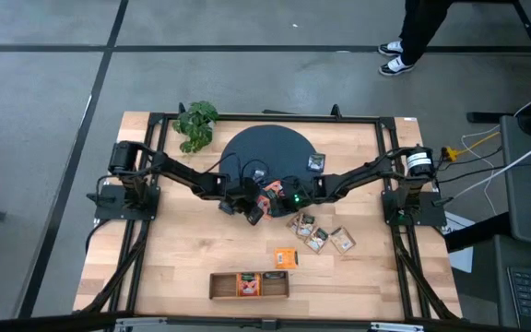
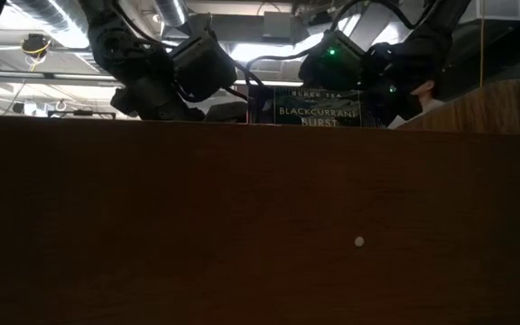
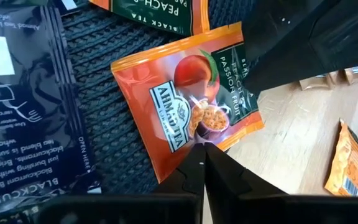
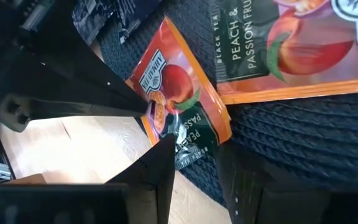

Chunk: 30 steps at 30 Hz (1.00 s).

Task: Pick & Place Tea
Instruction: Put the orange tea bag into the middle section of the wooden organizer

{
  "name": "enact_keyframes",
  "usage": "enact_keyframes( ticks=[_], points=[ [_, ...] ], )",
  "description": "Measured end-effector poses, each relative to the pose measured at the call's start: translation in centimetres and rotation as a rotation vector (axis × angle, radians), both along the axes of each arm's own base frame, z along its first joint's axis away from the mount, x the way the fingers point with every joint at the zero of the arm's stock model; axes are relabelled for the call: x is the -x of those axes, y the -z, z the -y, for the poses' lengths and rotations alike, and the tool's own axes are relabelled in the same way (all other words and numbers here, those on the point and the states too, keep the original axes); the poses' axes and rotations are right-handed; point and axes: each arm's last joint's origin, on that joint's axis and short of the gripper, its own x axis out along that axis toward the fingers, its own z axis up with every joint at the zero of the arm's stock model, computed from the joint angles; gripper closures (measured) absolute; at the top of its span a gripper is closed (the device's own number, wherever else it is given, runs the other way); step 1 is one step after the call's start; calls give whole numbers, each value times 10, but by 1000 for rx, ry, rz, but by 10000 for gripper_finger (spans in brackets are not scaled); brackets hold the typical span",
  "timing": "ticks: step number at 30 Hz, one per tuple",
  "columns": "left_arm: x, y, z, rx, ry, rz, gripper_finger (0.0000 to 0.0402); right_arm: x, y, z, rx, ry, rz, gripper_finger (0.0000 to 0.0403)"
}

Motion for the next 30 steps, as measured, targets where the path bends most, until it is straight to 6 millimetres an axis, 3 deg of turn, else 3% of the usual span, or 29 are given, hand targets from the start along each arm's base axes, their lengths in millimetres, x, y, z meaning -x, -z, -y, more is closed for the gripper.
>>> enact_keyframes(
  ticks=[6,13,19,30],
  points=[
    [0,0,0,4,2,4,398,-1,0,1,13,7,14,303],
    [0,0,1,25,18,5,398,-2,-1,1,37,-29,34,393],
    [2,-7,2,47,41,12,398,-3,-1,1,41,-39,40,397],
    [21,-60,4,54,131,76,398,-7,-6,-1,16,-124,112,399]
  ],
)
